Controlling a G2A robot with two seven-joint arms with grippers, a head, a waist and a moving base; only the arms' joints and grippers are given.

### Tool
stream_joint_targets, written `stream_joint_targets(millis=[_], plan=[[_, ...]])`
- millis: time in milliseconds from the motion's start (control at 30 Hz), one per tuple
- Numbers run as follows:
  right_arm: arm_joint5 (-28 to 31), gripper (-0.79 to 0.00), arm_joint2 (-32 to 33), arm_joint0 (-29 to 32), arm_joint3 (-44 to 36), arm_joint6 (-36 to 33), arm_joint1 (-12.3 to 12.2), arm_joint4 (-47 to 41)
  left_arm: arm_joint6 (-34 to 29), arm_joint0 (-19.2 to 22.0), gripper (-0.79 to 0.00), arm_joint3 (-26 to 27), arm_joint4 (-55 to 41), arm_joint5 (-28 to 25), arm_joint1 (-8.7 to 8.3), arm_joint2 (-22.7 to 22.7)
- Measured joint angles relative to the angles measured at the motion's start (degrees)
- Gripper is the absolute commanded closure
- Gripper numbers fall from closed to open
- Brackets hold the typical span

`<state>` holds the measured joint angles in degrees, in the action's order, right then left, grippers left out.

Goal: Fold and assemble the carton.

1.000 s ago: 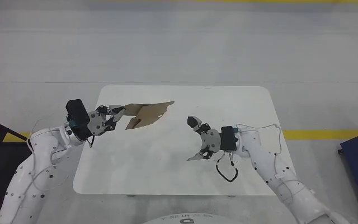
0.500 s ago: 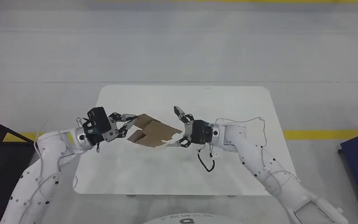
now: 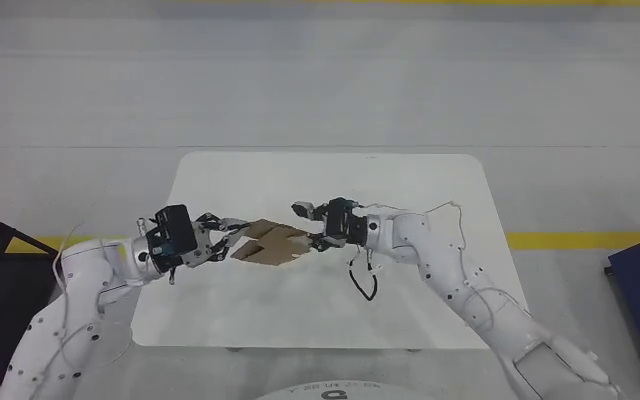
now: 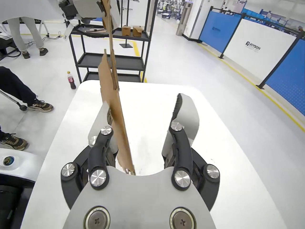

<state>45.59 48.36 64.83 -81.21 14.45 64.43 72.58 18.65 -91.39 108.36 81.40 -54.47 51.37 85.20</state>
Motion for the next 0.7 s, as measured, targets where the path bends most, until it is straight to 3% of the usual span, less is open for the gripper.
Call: stream_joint_targets(millis=[267, 300, 500, 700], plan=[[5.78, 0.0, -1.42, -1.97, 1.57, -5.12, 0.61, -4.31, 1.73, -0.26, 0.0, 0.14, 0.88, -0.34, -0.11, 0.12], [6.41, 0.0, -1.49, -2.13, 1.77, -5.44, 0.65, -4.68, 2.09, -0.27, -0.757, 0.06, 0.86, -0.35, -0.11, 0.14], [10.79, 0.0, -0.52, -2.9, 2.67, -4.33, 0.62, -7.91, 6.0, -0.33, -0.785, -1.96, -1.12, -0.41, -0.18, 1.7], [12.44, 0.0, 5.05, -0.22, 0.23, 11.38, -0.74, -8.23, 13.82, -2.11, -0.785, -7.65, -4.54, -1.33, -0.38, 6.06]])
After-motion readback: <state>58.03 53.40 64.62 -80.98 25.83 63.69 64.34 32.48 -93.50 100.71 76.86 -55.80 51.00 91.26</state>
